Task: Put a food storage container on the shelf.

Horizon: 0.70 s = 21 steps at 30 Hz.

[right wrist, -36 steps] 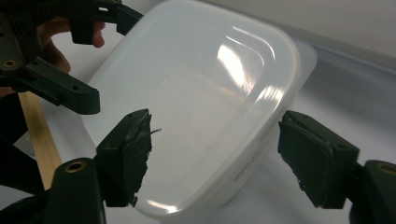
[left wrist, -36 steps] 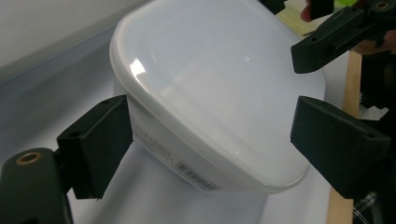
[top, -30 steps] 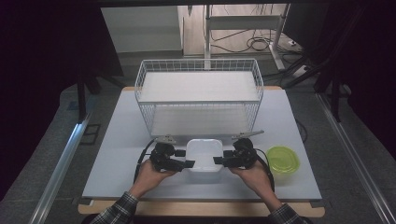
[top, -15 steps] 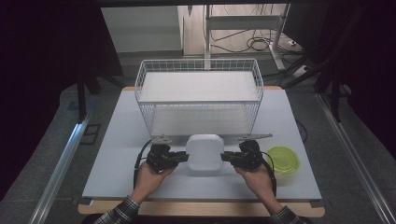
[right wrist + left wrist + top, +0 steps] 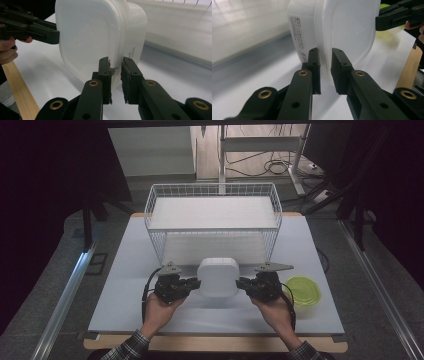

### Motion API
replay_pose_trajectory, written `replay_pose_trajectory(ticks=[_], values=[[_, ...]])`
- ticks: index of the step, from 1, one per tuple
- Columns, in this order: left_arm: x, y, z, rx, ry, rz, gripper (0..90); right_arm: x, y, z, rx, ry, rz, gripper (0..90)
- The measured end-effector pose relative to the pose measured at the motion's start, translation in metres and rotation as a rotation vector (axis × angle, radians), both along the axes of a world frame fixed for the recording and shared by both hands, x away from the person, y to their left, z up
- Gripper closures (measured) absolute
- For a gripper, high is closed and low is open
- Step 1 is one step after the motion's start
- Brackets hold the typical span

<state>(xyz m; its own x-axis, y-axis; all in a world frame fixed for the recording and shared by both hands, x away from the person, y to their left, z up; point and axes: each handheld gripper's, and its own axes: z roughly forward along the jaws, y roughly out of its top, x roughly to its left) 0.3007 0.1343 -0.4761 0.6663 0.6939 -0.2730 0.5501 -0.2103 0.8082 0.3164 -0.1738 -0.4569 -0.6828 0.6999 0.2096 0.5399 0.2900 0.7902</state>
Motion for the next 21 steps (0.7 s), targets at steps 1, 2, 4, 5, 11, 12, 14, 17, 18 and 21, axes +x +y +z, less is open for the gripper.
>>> replay_pose_trajectory(ticks=[1, 2, 4, 5, 11, 12, 14, 17, 18, 21], values=[[0.0, 0.0, 0.002, 0.001, -0.008, 0.002, 78.8, 0.0, 0.0, 0.001, 0.005, -0.004, 0.0, 78.8], [0.0, 0.0, 0.002, 0.001, -0.008, 0.002, 78.7, 0.0, 0.0, 0.001, 0.005, -0.004, 0.0, 78.8], [-0.001, 0.002, 0.011, 0.002, -0.032, 0.006, 78.8, 0.0, 0.001, 0.007, 0.012, -0.021, 0.004, 78.8], [-0.002, 0.002, 0.014, 0.004, -0.043, 0.003, 78.8, 0.0, 0.001, 0.009, 0.017, -0.027, 0.006, 78.8], [-0.003, 0.005, 0.031, 0.015, -0.087, 0.007, 78.8, -0.001, 0.003, 0.023, 0.035, -0.057, 0.013, 78.8], [-0.004, 0.006, 0.034, 0.013, -0.096, 0.009, 78.8, -0.001, 0.003, 0.025, 0.037, -0.062, 0.015, 78.8], [-0.003, 0.008, 0.038, 0.013, -0.105, 0.01, 78.7, -0.001, 0.005, 0.03, 0.04, -0.072, 0.017, 78.8], [-0.003, 0.011, 0.046, 0.006, -0.119, 0.015, 78.7, 0.0, 0.008, 0.038, 0.045, -0.089, 0.021, 78.9], [-0.003, 0.012, 0.049, 0.006, -0.125, 0.016, 78.7, 0.001, 0.009, 0.041, 0.047, -0.095, 0.023, 78.9], [-0.004, 0.015, 0.059, -0.001, -0.145, 0.022, 78.7, 0.001, 0.011, 0.05, 0.051, -0.107, 0.029, 78.9]])
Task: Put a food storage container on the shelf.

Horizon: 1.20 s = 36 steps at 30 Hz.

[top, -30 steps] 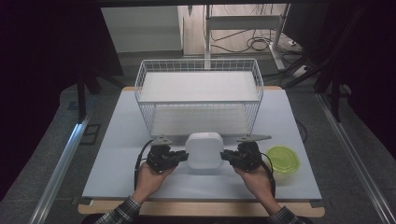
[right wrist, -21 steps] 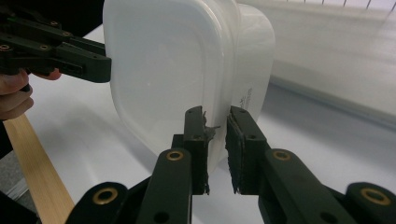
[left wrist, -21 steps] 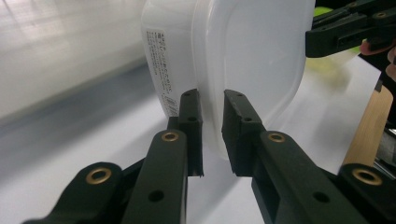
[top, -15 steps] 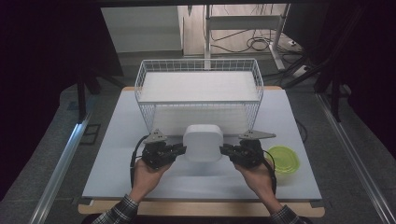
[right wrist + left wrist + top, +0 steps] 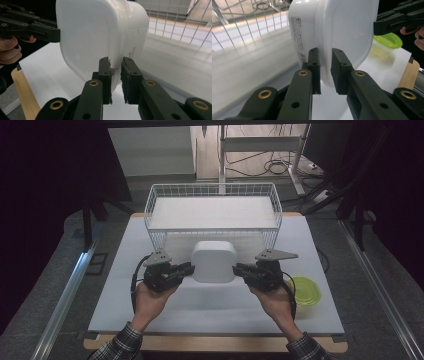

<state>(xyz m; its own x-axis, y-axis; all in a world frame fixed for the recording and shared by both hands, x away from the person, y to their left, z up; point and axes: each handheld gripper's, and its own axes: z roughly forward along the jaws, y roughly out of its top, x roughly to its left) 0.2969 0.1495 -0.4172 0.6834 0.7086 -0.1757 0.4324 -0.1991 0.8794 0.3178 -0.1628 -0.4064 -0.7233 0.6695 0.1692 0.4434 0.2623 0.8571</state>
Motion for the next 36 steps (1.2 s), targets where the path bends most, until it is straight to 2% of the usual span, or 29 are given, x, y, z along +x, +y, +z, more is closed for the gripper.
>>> replay_pose_trajectory(ticks=[7, 19, 30, 36], values=[[0.001, 0.006, 0.024, -0.004, -0.044, 0.009, 78.8, 0.004, 0.005, 0.02, 0.008, -0.029, 0.012, 78.8], [0.008, 0.01, 0.057, -0.014, -0.088, 0.016, 78.8, 0.013, 0.009, 0.051, 0.033, -0.067, 0.021, 78.8], [0.022, 0.017, 0.079, -0.06, -0.097, 0.035, 78.8, 0.027, 0.015, 0.082, 0.048, -0.111, 0.02, 78.9], [0.033, 0.018, 0.088, -0.055, -0.102, 0.052, 78.7, 0.039, 0.019, 0.092, 0.05, -0.12, 0.013, 78.8]])
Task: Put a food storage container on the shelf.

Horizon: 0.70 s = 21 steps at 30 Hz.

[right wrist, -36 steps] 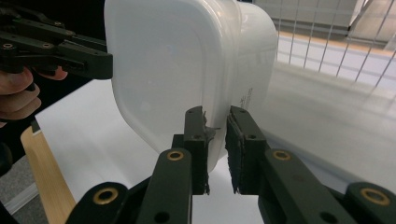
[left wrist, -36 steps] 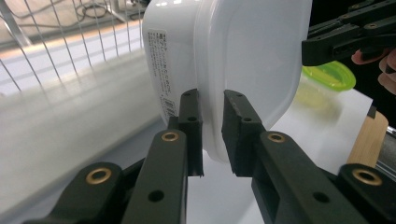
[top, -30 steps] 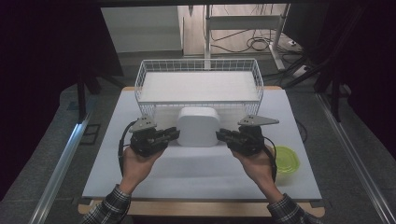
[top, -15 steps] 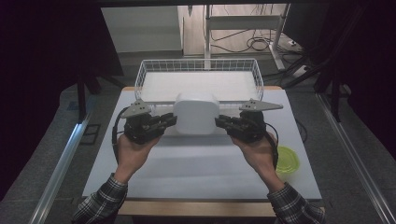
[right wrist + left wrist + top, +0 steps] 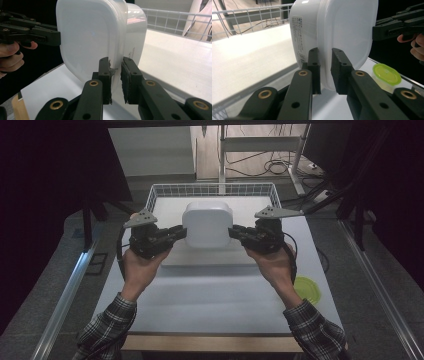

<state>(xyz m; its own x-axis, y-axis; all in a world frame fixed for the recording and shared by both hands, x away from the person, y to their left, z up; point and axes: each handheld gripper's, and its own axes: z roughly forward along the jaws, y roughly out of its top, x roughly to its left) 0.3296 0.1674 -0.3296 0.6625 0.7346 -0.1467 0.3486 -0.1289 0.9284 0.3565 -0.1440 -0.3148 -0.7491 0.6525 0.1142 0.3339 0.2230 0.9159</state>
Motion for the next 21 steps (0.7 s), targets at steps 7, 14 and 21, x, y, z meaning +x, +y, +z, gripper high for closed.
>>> replay_pose_trajectory(ticks=[7, 14, 21], values=[[0.02, -0.003, 0.009, 0.0, 0.009, 0.012, 78.6, 0.018, 0.0, 0.007, 0.013, 0.009, -0.024, 78.6], [0.04, -0.006, 0.012, -0.008, 0.022, 0.021, 78.5, 0.038, 0.0, 0.012, 0.022, 0.024, -0.051, 78.1], [0.052, -0.009, 0.008, -0.009, 0.038, 0.025, 78.1, 0.052, -0.002, 0.008, 0.029, 0.055, -0.065, 77.3]])
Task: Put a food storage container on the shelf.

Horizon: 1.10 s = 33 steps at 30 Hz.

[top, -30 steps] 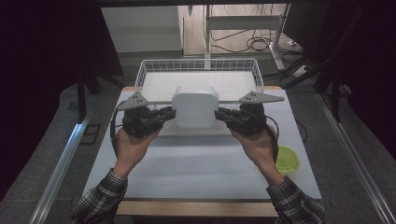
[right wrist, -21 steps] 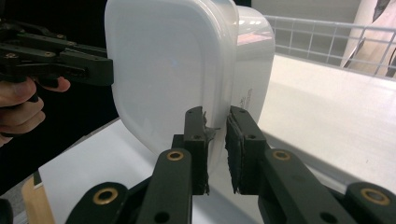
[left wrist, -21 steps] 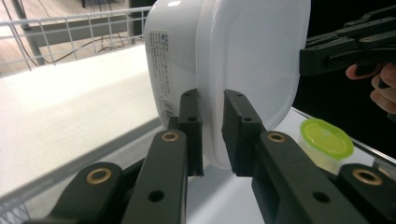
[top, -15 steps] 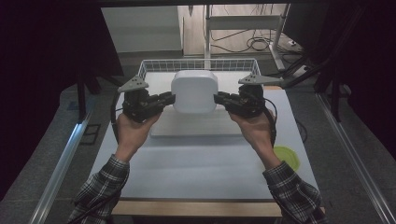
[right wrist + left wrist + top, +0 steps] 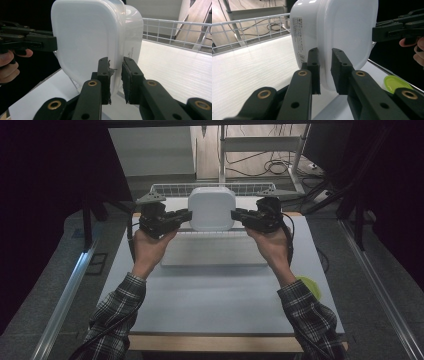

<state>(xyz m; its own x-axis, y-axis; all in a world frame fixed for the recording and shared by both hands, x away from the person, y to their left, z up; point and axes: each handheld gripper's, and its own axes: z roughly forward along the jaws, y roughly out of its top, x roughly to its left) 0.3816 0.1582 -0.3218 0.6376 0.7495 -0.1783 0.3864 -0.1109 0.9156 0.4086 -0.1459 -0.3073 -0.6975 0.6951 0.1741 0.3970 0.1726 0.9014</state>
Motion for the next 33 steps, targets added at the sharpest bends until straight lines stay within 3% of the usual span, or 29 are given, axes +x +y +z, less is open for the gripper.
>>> replay_pose_trajectory(ticks=[6, 11, 19, 28, 33], values=[[0.007, -0.002, -0.004, -0.003, 0.003, 0.004, 76.1, 0.007, -0.001, -0.002, 0.014, 0.003, -0.011, 76.2], [0.012, -0.001, -0.008, -0.038, 0.009, -0.003, 72.8, 0.013, 0.0, -0.004, 0.034, 0.011, -0.009, 73.1], [0.018, -0.004, -0.006, -0.026, -0.006, 0.011, 64.9, 0.019, 0.003, -0.004, 0.039, 0.014, -0.008, 68.2], [0.028, -0.006, -0.007, -0.019, 0.002, 0.02, 59.4, 0.027, 0.009, -0.004, 0.003, 0.019, -0.019, 62.9], [0.031, -0.007, -0.005, -0.009, 0.013, 0.018, 56.8, 0.031, 0.01, -0.004, 0.017, 0.031, -0.026, 61.2]])
